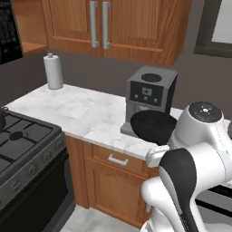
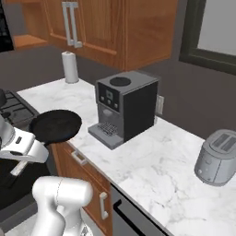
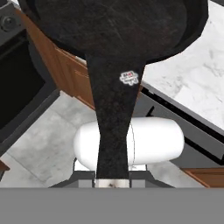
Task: Move the pot and pan from the stove into the sink.
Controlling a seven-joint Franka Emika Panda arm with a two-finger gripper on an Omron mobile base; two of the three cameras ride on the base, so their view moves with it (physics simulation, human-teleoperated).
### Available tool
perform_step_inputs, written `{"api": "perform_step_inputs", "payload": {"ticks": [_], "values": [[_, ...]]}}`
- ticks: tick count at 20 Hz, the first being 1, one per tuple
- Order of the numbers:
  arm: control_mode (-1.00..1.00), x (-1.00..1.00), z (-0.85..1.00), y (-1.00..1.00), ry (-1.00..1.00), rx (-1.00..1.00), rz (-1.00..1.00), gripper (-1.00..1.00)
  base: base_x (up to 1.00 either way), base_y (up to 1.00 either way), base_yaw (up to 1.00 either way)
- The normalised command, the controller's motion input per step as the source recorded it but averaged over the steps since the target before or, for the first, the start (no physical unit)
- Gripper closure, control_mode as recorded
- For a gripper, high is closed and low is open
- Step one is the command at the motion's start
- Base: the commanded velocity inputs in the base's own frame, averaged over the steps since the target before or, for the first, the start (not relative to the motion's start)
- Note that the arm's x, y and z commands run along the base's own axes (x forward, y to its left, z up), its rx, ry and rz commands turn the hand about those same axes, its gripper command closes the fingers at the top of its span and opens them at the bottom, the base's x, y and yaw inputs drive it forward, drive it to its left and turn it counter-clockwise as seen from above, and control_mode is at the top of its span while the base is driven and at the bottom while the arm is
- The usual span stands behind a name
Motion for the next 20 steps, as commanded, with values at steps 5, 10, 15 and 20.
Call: {"api": "perform_step_inputs", "payload": {"ticks": [5, 10, 15, 20], "values": [[1.0, 0.0, 0.0, 0.0, 0.0, 0.0, 0.0, 1.0, -0.12, 0.0, -0.33], [1.0, 0.0, 0.0, 0.0, 0.0, 0.0, 0.0, 1.0, -0.13, 0.0, -0.33], [1.0, 0.0, 0.0, 0.0, 0.0, 0.0, 0.0, 1.0, -0.11, 0.0, -0.34], [1.0, 0.0, 0.0, 0.0, 0.0, 0.0, 0.0, 1.0, -0.08, 0.0, -0.36]]}}
